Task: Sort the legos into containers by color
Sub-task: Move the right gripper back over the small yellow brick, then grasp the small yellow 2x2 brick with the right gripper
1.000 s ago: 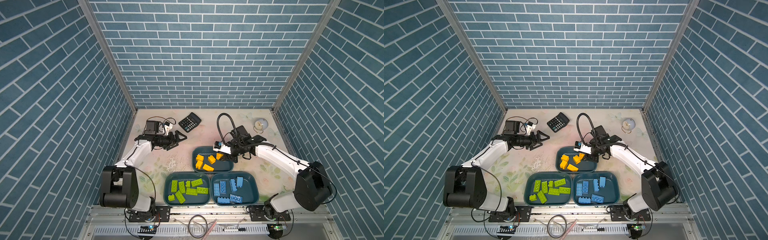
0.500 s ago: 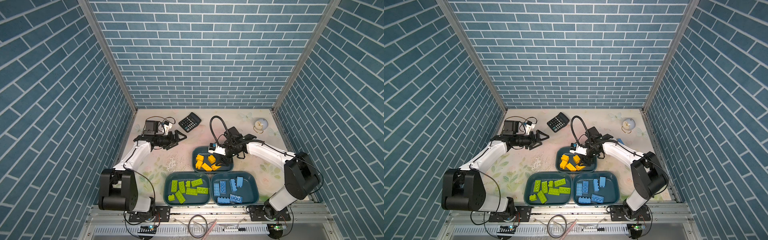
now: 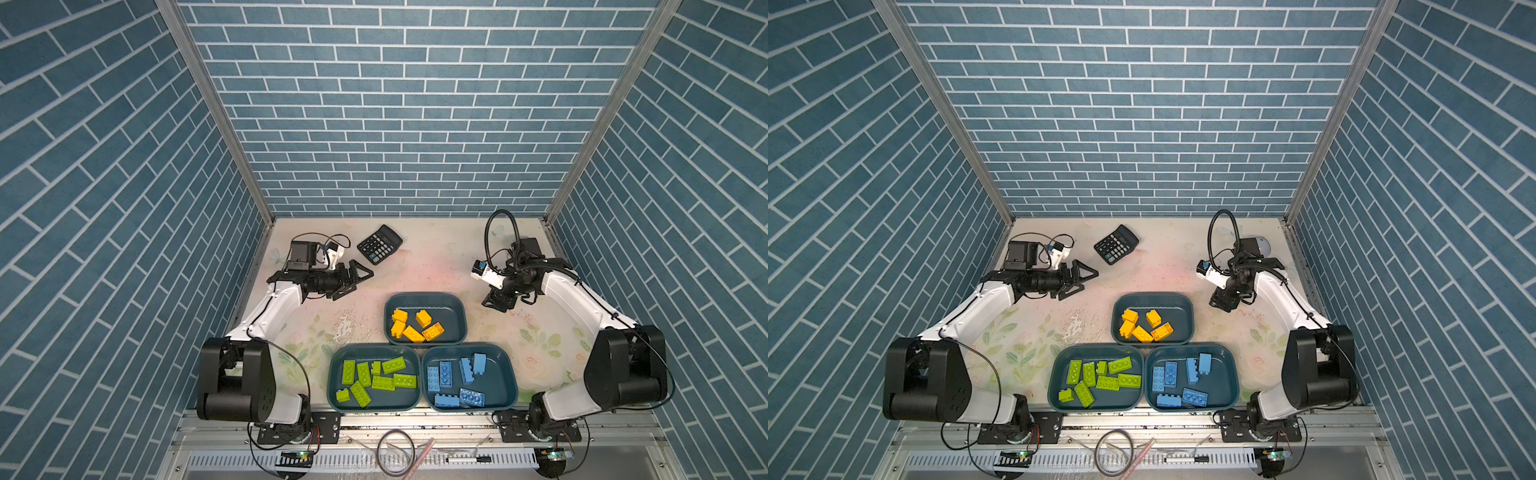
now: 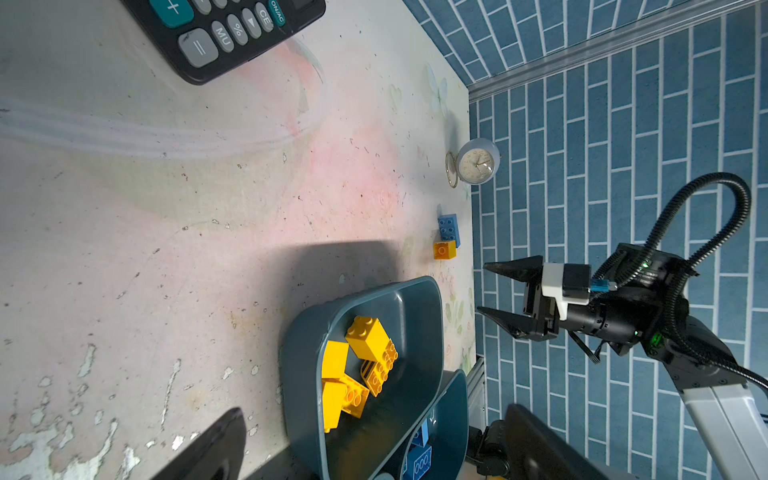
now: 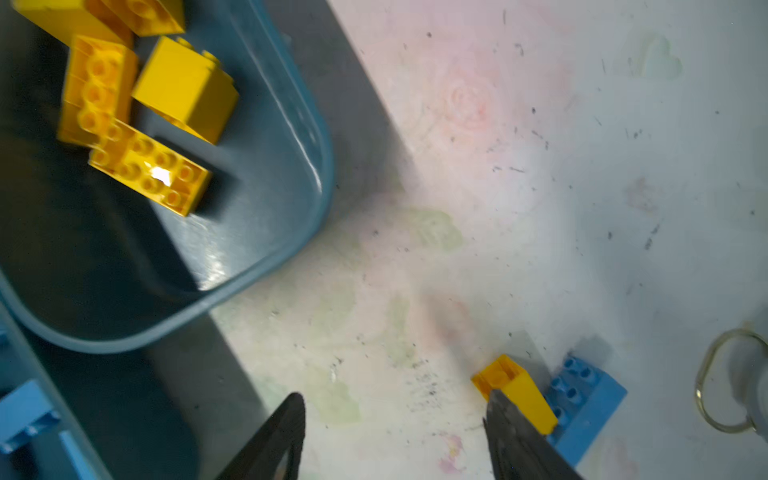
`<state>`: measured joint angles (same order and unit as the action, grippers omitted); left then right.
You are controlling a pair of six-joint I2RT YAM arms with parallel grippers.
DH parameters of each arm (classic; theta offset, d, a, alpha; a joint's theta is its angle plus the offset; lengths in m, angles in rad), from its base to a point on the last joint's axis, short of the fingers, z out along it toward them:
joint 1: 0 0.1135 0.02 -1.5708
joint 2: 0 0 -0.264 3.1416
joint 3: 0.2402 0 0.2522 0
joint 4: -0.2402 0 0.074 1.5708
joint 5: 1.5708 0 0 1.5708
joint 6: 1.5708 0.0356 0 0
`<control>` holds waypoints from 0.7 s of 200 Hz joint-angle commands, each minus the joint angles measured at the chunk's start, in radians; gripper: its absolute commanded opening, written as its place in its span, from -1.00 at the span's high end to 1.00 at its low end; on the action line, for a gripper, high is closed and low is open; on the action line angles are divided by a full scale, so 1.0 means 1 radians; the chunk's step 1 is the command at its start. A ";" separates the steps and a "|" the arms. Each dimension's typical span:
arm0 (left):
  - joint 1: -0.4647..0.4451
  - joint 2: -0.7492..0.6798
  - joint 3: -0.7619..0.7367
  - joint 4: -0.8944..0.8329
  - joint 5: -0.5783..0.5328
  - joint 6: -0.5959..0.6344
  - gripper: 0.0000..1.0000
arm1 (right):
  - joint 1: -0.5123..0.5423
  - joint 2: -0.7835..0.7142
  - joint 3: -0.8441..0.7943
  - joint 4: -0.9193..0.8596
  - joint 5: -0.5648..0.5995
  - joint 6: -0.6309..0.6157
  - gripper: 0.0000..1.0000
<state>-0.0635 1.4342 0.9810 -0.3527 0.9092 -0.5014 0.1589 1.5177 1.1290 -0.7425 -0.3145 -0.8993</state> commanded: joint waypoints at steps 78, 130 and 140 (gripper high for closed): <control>0.007 0.009 0.001 0.003 0.003 0.016 -0.96 | -0.089 0.263 0.088 0.080 0.148 -0.308 -0.46; 0.006 0.027 0.004 0.000 0.008 0.027 -0.96 | -0.091 0.335 0.107 0.090 0.164 -0.308 -0.42; 0.007 0.030 0.003 0.001 0.009 0.028 -0.96 | -0.093 0.345 0.111 0.085 0.170 -0.308 -0.41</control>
<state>-0.0635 1.4467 0.9798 -0.3531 0.9104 -0.4965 0.0704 1.8332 1.2037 -0.6411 -0.1547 -1.1595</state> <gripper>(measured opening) 0.982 0.713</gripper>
